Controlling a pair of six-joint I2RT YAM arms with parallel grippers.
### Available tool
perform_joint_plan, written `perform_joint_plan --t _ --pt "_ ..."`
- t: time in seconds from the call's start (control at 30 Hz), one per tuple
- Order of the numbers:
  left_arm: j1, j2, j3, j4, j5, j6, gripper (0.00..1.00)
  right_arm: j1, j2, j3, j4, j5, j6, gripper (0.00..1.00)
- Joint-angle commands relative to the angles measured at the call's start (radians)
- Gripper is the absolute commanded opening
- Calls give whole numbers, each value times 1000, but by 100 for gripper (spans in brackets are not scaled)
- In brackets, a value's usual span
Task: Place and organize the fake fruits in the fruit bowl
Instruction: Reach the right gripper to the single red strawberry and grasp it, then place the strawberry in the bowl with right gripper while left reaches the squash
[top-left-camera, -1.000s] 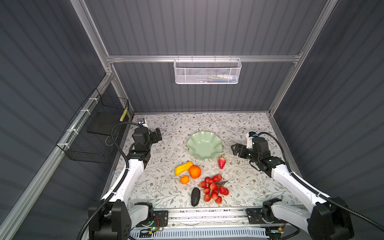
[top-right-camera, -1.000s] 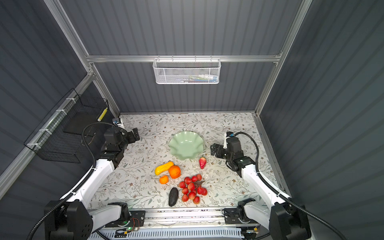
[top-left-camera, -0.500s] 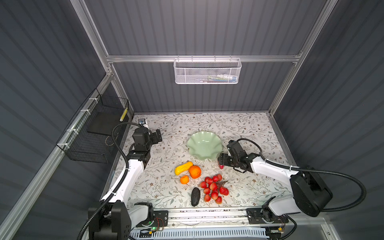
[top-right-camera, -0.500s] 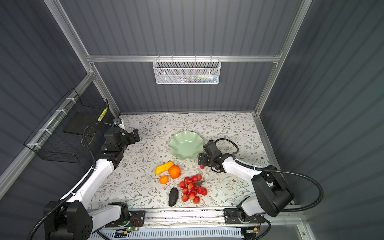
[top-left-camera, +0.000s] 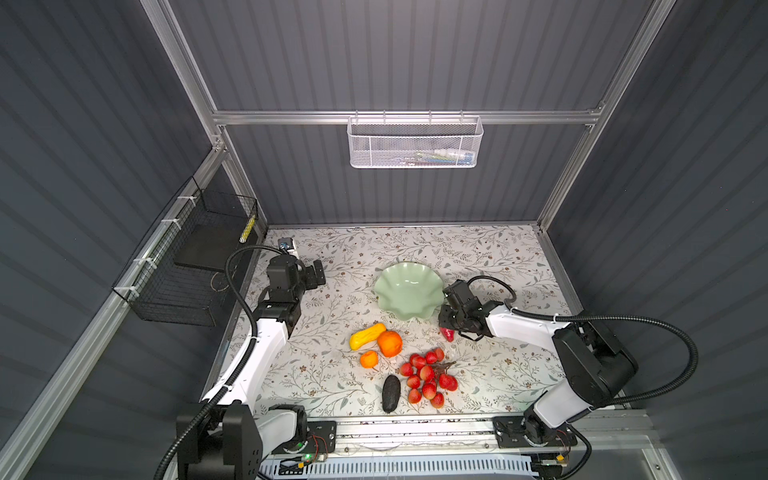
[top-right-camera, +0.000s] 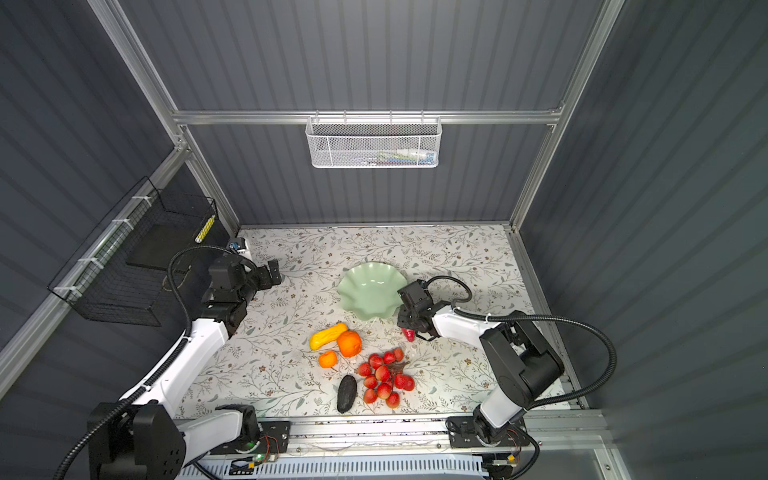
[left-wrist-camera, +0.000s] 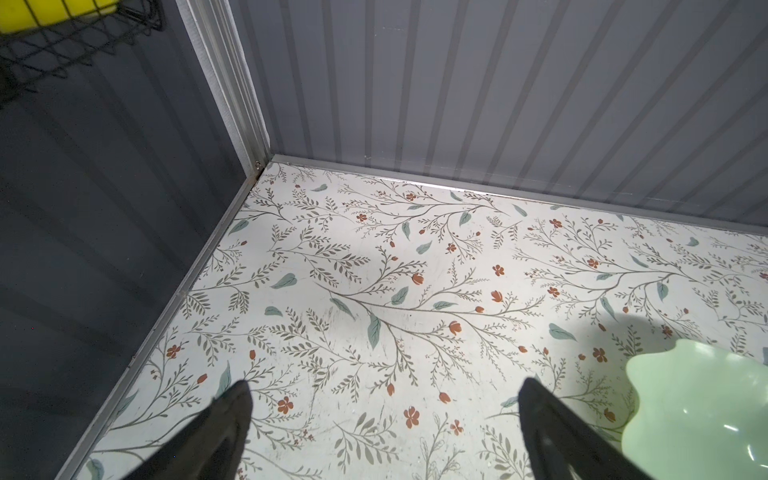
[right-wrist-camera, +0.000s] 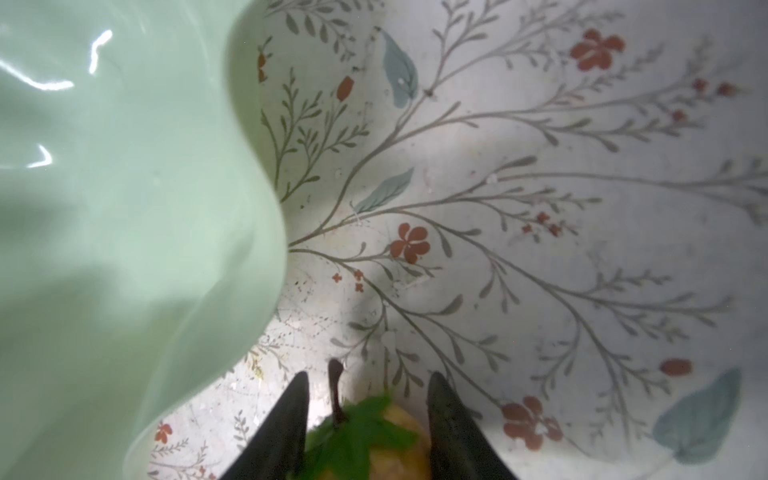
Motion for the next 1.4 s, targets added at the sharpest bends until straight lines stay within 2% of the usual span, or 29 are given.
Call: perform_joint_plan --t 0.0,0.23,0.37,0.6,0.9,1.2,1.37 --pt "-5 -10 15 -15 13 -6 100 5 -92 -50 -42 68 18 36" --pt "-4 0 19 -18 26 -10 100 0 -334 -48 -166 186 -38 32" --pt "-4 0 21 -24 27 -10 100 0 -344 64 -189 193 -122 33" --pt "-4 -5 21 -27 19 -2 100 1 -68 352 -179 101 -250 34" --pt "-4 2 25 -31 9 -7 100 4 311 678 -192 19 -319 35" --pt "-2 -12 21 -29 -41 -13 100 5 514 806 -197 7 -329 37" --pt "-2 -16 18 -24 -57 -44 100 7 556 810 -191 9 -321 44"
